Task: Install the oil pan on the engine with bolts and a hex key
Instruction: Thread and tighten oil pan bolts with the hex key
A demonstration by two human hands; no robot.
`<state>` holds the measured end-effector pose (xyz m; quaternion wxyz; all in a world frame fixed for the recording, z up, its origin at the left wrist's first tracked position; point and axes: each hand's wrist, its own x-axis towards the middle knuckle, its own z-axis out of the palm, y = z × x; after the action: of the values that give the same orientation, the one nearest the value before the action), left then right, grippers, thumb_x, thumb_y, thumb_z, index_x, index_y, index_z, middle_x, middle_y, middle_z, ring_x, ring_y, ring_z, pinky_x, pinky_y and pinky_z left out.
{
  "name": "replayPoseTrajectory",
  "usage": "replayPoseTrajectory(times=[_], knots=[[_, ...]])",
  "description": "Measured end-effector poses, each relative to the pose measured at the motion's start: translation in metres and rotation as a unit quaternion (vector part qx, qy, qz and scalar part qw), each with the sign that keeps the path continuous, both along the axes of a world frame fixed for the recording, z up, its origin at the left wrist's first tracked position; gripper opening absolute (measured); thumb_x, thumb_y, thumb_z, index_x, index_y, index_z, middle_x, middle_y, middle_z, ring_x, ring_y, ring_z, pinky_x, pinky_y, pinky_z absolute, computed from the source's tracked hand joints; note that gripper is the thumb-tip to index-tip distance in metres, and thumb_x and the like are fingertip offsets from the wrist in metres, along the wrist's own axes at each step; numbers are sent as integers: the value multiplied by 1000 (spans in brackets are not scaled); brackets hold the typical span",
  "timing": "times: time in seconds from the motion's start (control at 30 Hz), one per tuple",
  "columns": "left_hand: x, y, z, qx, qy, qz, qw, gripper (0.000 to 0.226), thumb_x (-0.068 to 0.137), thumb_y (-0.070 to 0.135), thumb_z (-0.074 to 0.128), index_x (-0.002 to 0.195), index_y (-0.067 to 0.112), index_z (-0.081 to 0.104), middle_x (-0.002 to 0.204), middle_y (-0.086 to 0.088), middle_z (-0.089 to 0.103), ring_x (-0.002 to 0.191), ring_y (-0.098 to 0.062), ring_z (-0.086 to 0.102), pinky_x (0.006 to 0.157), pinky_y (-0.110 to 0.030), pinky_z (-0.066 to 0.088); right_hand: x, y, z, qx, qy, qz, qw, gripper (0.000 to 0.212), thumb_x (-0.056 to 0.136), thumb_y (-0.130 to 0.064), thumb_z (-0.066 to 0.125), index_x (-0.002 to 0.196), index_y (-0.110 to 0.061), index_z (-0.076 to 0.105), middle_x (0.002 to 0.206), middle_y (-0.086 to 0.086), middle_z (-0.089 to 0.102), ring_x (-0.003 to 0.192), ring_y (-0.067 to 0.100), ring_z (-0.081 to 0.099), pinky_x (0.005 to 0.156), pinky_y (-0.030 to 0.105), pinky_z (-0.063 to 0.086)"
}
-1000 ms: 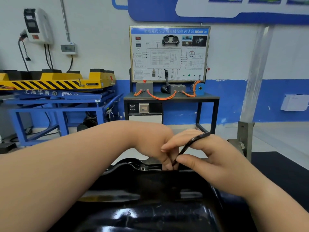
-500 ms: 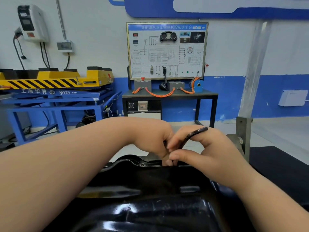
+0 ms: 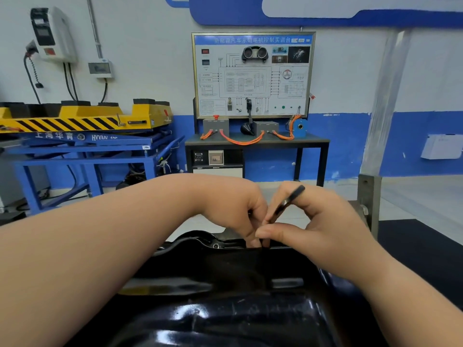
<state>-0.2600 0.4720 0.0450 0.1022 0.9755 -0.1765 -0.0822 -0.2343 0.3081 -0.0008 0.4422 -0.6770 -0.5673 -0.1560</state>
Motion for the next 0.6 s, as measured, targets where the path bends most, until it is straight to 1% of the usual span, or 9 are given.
replayPoseTrajectory(times=[0.07,0.1,0.17,0.27,0.33,0.4,0.5,0.53,0.6], knots=[[0,-1,1,0,6,-1,1000,32,81,18,70,61,40,57,44,27,52,51,12,48,52,-1,32,1,-2,0,-13,36,36,999,10,73,-21,71,81,-16,68,84,-9,67,82,8,64,74,18,49],[-1,-1,1,3,4,-4,1000,36,82,16,69,59,41,56,44,28,52,51,13,49,52,0,32,2,-4,0,-24,60,60,996,13,76,-17,68,89,-20,68,90,-10,69,87,6,65,77,16,50],[0,0,0,12,-3,-5,1000,43,82,15,68,50,39,53,42,24,52,50,13,48,52,-1,33,3,-8,0,-48,88,88,991,23,83,-11,60,101,-20,70,99,-12,71,94,5,66,78,21,54],[0,0,-1,3,-6,5,1000,43,81,17,71,47,38,53,43,23,52,50,9,49,56,-4,35,5,-9,-1,-44,71,61,995,18,83,-13,61,92,-18,75,92,-13,73,86,5,69,76,24,55],[0,0,-1,-8,2,5,1000,42,81,15,71,51,39,53,42,25,51,47,11,48,52,-2,33,4,-6,-1,-17,53,41,998,15,77,-11,70,84,-23,76,82,-15,73,75,2,69,71,15,53],[-1,1,-1,-12,4,6,1000,41,80,16,71,51,40,52,42,24,50,47,7,46,51,-3,31,2,-3,-2,2,37,33,999,8,70,-14,79,75,-17,75,76,-15,71,70,0,67,66,10,50],[0,2,-2,-13,1,20,1000,37,78,22,73,50,39,57,48,16,51,50,0,43,54,-11,33,0,2,-2,21,26,-2,999,22,64,-27,83,66,-12,68,70,-7,69,68,6,64,64,18,49],[1,2,-2,-14,5,24,1000,35,78,22,73,52,39,58,50,14,52,50,-2,43,56,-14,35,0,3,-2,21,32,-6,999,21,66,-26,83,66,-14,66,69,-6,68,69,7,63,64,21,48],[1,1,-1,-8,5,27,1000,37,78,19,72,50,39,57,48,14,52,49,-2,43,56,-15,36,1,2,-1,5,41,12,999,13,70,-23,79,72,-17,68,74,-9,69,75,6,64,69,19,49]])
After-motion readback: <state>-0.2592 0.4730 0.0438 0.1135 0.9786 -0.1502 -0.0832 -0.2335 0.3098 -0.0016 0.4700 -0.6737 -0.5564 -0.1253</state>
